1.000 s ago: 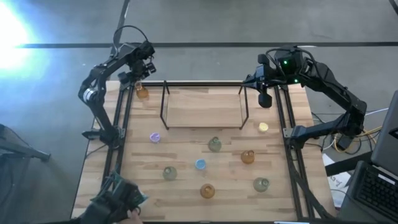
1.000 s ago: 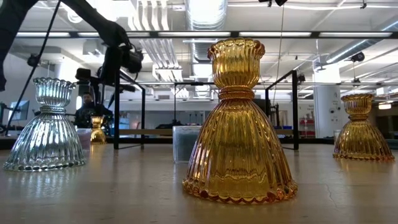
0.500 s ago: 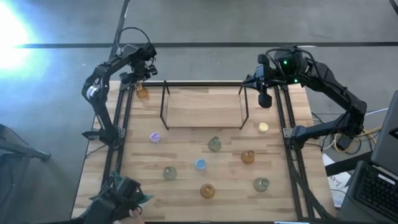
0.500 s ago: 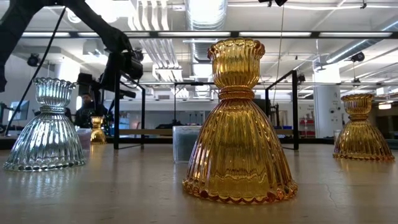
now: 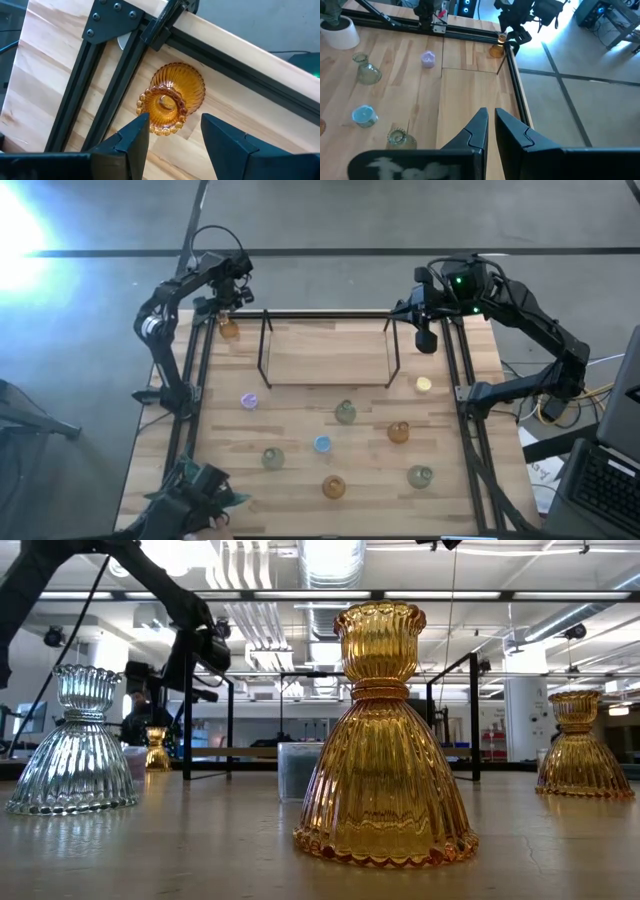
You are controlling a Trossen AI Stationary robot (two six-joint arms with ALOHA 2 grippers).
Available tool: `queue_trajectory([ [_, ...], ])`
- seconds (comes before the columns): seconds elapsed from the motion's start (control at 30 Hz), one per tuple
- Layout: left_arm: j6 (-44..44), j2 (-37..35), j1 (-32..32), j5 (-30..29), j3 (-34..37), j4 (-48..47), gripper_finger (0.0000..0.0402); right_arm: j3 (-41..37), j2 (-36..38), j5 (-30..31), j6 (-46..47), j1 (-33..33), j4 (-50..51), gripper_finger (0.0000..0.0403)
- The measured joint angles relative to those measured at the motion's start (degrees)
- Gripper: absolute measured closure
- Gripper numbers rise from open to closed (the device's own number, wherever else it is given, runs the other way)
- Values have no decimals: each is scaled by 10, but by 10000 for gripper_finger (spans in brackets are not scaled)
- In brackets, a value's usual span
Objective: Pick & Place candle stick holders
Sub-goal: Put the top left yellow glass candle holder on the shelf
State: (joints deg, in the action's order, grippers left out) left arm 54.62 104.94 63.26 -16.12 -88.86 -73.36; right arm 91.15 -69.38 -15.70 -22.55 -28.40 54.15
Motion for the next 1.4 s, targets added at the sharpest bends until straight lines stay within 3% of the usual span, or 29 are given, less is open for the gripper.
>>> queue_trajectory([
  [0.3,-21,-1,0,8,-7,-12,218,0,0,0,0,0,0,376],
  [0.67,-51,-44,-16,-1,-99,-49,218,0,0,0,0,0,0,376],
  [0.9,-21,-112,-97,-53,-133,-93,218,0,0,0,-2,0,-1,376],
  [1.17,79,-138,-247,-99,-70,-109,218,0,0,0,-2,0,-1,376],
  [1.4,168,-138,-280,-79,65,-71,218,0,0,0,-2,0,-1,376],
])
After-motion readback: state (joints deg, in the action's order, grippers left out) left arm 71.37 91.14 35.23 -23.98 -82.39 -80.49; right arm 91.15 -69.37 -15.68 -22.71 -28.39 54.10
